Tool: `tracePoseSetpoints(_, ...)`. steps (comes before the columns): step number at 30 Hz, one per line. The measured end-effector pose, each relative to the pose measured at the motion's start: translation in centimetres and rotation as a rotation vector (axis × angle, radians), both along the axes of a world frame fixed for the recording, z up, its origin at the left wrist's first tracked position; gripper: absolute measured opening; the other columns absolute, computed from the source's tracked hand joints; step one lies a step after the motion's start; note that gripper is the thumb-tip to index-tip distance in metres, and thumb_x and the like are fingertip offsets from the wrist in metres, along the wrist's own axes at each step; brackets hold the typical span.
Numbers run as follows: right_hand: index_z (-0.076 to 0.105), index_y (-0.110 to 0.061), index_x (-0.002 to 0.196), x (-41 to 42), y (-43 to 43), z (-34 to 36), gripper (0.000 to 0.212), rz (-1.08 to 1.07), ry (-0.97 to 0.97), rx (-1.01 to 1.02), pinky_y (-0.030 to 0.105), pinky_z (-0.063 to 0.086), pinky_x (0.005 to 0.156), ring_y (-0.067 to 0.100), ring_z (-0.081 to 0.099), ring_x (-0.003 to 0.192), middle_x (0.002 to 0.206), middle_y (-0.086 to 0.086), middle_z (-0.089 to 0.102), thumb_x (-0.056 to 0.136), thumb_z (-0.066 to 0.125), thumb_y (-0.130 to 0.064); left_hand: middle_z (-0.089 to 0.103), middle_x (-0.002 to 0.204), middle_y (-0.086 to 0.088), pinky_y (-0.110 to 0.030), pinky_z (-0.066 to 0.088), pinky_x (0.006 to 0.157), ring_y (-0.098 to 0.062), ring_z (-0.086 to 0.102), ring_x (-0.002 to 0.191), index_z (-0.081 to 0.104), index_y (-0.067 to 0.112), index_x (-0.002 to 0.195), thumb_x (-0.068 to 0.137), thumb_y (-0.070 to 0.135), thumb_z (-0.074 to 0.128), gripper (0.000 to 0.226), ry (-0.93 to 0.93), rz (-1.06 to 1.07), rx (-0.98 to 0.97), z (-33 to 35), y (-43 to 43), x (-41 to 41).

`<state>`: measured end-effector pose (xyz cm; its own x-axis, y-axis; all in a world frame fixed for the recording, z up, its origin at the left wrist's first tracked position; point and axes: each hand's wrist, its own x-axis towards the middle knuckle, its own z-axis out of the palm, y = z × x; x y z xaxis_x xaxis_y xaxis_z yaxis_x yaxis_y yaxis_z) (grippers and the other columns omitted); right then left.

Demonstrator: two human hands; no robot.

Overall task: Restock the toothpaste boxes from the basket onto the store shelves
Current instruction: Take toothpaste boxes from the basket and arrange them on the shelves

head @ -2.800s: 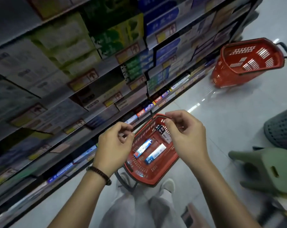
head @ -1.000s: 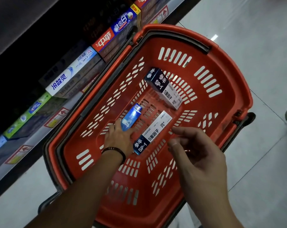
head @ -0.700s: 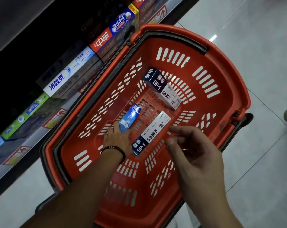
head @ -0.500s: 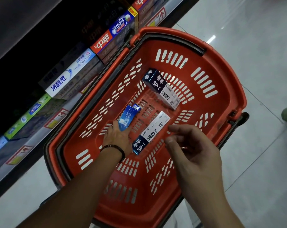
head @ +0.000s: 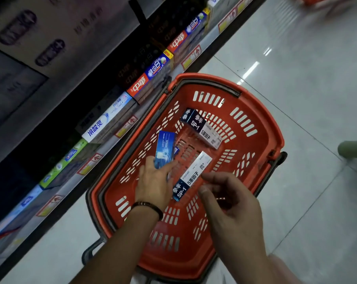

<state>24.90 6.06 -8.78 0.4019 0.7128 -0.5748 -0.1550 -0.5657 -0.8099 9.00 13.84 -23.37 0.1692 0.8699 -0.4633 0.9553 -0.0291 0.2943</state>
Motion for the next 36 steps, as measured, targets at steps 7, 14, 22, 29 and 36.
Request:
tracePoseSetpoints(7,0.073,-0.045,0.096,-0.6,1.3,4.9,0.016,0.051,-0.082,0.069,0.044,0.065,0.078,0.014,0.074,0.087,0.089,-0.011,0.076,0.092,0.073,-0.030,0.033,0.135,0.009,-0.035,0.054,0.103,-0.010,0.039,0.124,0.059,0.049,0.141,0.099,0.024,0.068,0.051,-0.158,0.078,0.052,7.3,-0.1,0.5)
tracePoseSetpoints(14,0.074,-0.037,0.094,-0.4,2.6,9.8,0.015,0.090,-0.101,0.076,0.028,0.061,0.073,0.008,0.073,0.088,0.090,-0.015,0.076,0.096,0.073,-0.022,0.043,0.134,0.008,-0.032,0.055,0.098,-0.011,0.049,0.121,0.003,0.073,0.152,0.100,0.026,0.069,0.096,-0.335,0.136,0.082,15.8,0.0,0.6)
tracePoseSetpoints(22,0.072,-0.045,0.095,0.1,2.8,15.5,0.022,0.110,-0.099,0.086,0.034,0.066,0.075,0.006,0.073,0.092,0.094,-0.014,0.076,0.097,0.073,-0.024,0.054,0.117,0.039,-0.014,0.042,0.094,0.002,0.056,0.122,0.026,0.036,0.161,0.086,0.042,0.084,0.095,-0.451,0.429,0.096,25.0,-0.4,0.3)
tracePoseSetpoints(29,0.073,-0.042,0.099,1.5,3.2,21.8,0.017,0.136,-0.137,0.128,0.043,0.066,0.074,0.011,0.074,0.089,0.094,-0.011,0.076,0.095,0.074,-0.026,0.061,0.120,0.030,-0.033,0.059,0.094,0.000,0.061,0.117,0.049,0.051,0.125,0.087,0.043,0.081,0.051,-0.526,0.495,0.116,32.8,-1.4,0.3)
tracePoseSetpoints(36,0.075,-0.037,0.102,1.6,3.4,29.5,0.018,0.177,-0.226,0.192,0.029,0.061,0.075,0.011,0.072,0.089,0.095,-0.011,0.075,0.095,0.077,-0.020,0.061,0.122,0.025,-0.021,0.051,0.085,-0.004,0.061,0.115,0.048,0.056,0.119,0.091,0.025,0.078,0.052,-0.542,0.459,0.139,41.6,-1.3,0.2)
